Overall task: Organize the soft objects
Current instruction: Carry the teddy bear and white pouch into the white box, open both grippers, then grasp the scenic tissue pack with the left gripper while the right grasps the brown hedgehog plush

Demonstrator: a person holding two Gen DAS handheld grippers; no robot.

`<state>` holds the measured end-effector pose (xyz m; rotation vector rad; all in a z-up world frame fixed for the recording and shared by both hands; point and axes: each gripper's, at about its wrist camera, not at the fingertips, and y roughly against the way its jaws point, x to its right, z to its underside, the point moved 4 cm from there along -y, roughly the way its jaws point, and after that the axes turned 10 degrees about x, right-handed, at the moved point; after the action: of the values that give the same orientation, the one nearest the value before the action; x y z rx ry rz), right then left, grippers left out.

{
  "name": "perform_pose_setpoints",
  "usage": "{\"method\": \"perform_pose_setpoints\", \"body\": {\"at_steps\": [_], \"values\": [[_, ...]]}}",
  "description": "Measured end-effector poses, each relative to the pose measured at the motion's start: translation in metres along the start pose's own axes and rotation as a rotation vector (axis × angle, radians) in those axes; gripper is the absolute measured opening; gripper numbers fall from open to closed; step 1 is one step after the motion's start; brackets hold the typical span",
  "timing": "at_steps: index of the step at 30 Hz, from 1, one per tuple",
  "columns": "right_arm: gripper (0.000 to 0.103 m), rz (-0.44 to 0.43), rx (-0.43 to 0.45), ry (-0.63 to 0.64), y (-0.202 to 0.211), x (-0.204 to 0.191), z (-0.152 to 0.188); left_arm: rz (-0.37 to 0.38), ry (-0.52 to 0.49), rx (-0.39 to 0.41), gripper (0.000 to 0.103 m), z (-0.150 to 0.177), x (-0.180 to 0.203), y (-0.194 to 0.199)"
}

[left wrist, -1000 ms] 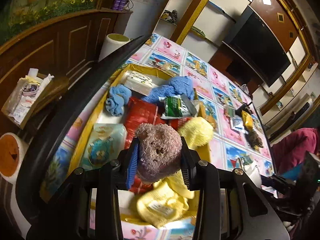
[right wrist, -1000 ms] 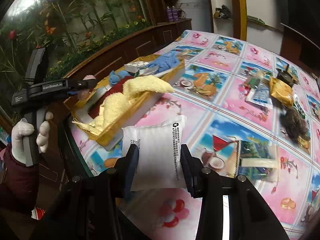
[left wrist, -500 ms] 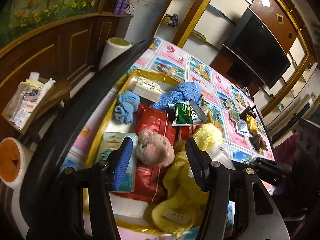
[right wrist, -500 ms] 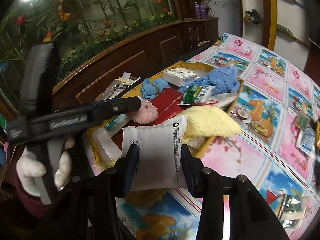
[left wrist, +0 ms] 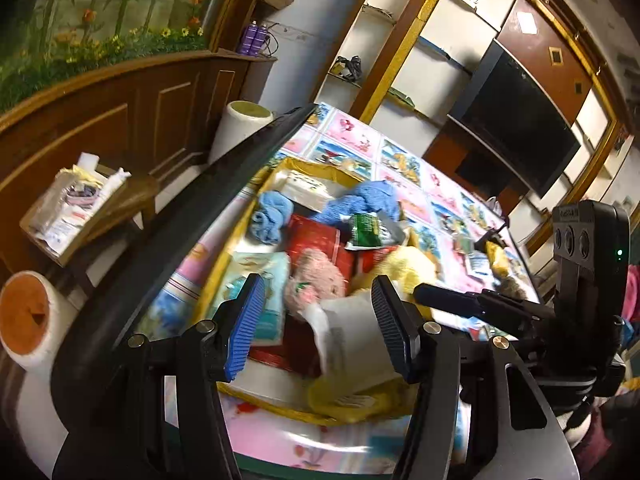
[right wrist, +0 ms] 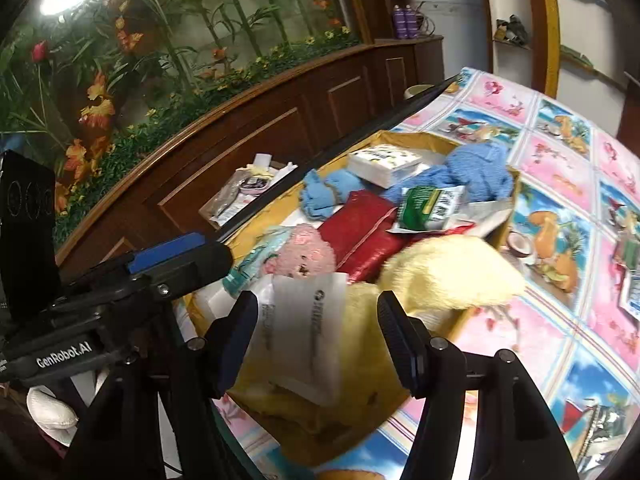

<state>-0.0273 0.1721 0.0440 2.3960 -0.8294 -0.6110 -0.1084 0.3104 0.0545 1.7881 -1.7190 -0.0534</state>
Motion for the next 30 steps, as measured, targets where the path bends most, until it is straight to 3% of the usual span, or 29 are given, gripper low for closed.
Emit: {"method": "perform_pose_setpoints", "body": {"at_steps": [6, 9, 13, 20, 26, 30], "values": [[0.062, 0.06, 0.067, -0.073, 0.042, 0.041, 0.007, 0.083, -0.015, 0.01, 0.056, 0.007, 0.029, 0.014], [0.062, 0.135, 0.088, -0.111, 0.069, 0.074, 0.02, 0.143, -0.052, 0.002, 0.056, 0.015, 0.054, 0.02], [0.062, 0.268, 0.122, -0.212, 0.113, 0.138, 0.04, 0.21, -0.139, -0.023, 0.056, 0.03, 0.094, 0.024], [0.063, 0.488, 0.226, -0.448, 0.183, 0.256, 0.069, 0.245, -0.225, -0.118, 0.056, 0.059, 0.138, 0.009], [0.063, 0.595, 0.245, -0.526, 0.192, 0.327, 0.072, 0.241, -0.256, -0.19, 0.056, 0.081, 0.155, -0.006], [0.063, 0.579, 0.22, -0.536, 0.173, 0.352, 0.066, 0.25, -0.287, -0.214, 0.056, 0.091, 0.167, -0.012]]}}
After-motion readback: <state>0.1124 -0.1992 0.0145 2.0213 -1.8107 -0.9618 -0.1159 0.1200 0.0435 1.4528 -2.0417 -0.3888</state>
